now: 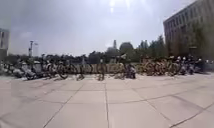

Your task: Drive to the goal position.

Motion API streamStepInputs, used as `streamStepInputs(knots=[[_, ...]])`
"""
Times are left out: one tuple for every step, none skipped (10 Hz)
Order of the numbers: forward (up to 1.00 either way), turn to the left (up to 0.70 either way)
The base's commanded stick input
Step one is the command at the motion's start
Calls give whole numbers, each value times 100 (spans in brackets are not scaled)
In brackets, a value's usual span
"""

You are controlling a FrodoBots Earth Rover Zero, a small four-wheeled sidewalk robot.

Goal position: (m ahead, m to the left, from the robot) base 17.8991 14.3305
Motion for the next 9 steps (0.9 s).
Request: streamStepInputs(knots=[[0,70],[0,70],[0,70],[0,70],[0,70],[0,70],[0,70],[0,70],[0,70]])
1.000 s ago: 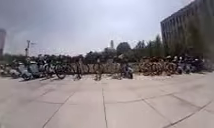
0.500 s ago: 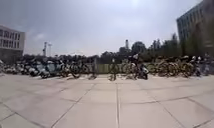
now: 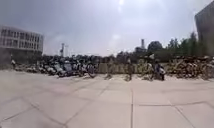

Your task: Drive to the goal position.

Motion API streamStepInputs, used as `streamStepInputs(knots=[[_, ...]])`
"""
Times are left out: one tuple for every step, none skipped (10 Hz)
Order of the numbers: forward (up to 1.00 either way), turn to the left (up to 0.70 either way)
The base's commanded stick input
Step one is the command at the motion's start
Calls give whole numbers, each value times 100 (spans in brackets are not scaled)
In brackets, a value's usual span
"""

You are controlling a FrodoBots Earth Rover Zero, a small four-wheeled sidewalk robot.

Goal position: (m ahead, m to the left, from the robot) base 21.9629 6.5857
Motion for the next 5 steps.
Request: streamStepInputs(knots=[[11,66],[54,50],[63,41],[70,35],[70,35]])
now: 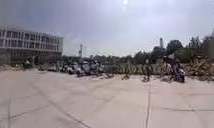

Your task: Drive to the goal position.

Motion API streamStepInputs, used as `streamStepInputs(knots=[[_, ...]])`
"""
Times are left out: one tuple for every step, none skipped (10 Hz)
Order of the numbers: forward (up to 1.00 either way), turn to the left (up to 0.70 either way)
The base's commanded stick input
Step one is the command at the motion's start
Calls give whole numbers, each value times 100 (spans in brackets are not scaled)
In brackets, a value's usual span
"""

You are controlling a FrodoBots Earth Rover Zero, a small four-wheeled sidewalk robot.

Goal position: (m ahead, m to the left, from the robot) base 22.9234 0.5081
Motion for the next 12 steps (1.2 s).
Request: streamStepInputs(knots=[[70,35],[70,35],[70,35],[70,35],[70,35],[70,35],[70,35],[70,35],[70,35],[70,20],[70,0],[70,0]])
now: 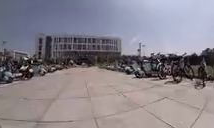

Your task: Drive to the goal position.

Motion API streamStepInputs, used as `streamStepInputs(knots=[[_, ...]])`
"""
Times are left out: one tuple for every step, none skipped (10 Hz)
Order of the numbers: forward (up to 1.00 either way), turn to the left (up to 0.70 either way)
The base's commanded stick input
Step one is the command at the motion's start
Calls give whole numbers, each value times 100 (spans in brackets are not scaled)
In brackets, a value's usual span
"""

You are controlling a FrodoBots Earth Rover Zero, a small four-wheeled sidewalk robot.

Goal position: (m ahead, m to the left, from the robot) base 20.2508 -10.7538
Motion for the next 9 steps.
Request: streamStepInputs(knots=[[70,0],[70,0],[70,0],[70,0],[70,0],[70,0],[70,0],[70,0],[70,0]])
